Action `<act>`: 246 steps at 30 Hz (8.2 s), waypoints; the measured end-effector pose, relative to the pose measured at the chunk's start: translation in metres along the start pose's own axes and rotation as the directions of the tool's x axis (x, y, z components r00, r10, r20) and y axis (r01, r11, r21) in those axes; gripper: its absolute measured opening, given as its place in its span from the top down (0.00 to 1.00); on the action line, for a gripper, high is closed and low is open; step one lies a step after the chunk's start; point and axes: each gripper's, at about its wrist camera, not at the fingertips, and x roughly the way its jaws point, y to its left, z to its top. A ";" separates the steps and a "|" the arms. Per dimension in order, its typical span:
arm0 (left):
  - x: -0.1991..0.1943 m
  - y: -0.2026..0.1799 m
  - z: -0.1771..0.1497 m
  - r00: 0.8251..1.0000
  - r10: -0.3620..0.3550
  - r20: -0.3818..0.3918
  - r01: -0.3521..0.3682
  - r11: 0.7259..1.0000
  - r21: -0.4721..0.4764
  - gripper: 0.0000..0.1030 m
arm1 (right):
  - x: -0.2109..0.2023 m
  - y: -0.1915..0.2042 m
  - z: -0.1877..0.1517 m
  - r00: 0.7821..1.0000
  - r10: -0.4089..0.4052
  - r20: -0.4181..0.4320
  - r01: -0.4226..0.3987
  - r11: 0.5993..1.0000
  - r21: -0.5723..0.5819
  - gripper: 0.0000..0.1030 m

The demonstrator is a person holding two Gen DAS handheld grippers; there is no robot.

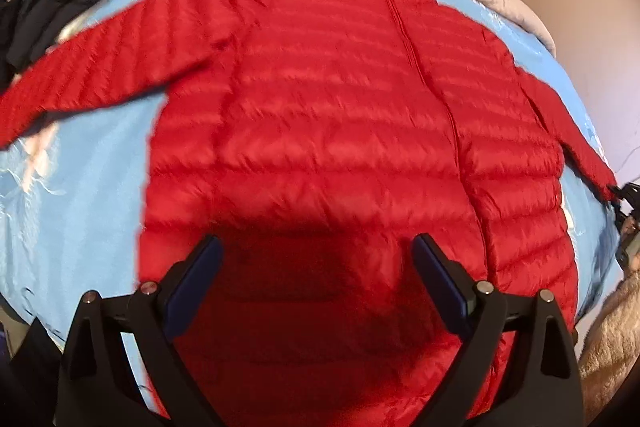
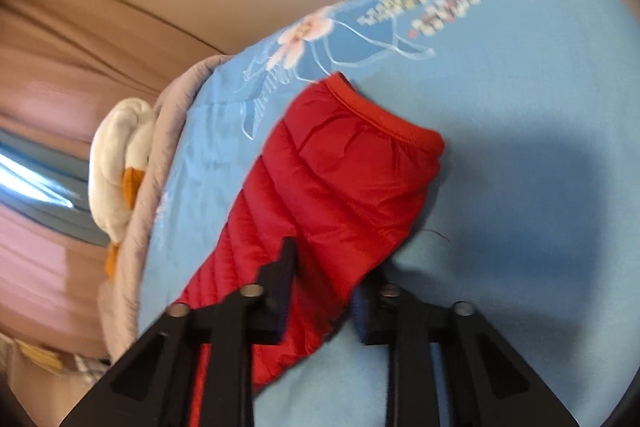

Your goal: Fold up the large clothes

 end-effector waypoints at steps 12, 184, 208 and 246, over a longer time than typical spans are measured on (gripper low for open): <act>-0.056 0.037 0.031 0.984 0.036 0.175 -0.019 0.995 -0.098 0.08 | -0.086 0.129 -0.003 0.985 0.104 0.138 -0.045 0.927 -0.373 0.93; -0.045 0.088 0.081 0.971 0.038 0.236 0.006 0.983 -0.183 0.21 | -0.117 0.192 -0.237 0.971 0.094 -0.219 -0.232 0.585 -0.777 0.17; -0.138 0.123 0.023 0.941 0.184 0.284 -0.081 0.937 -0.340 0.00 | -0.176 0.287 -0.300 0.863 0.323 -0.389 -0.478 0.270 -0.836 0.01; -0.072 0.207 0.023 0.971 0.131 0.199 0.000 0.835 -0.550 0.09 | -0.110 0.227 -0.282 0.958 0.065 -0.280 -0.280 0.425 -0.860 0.01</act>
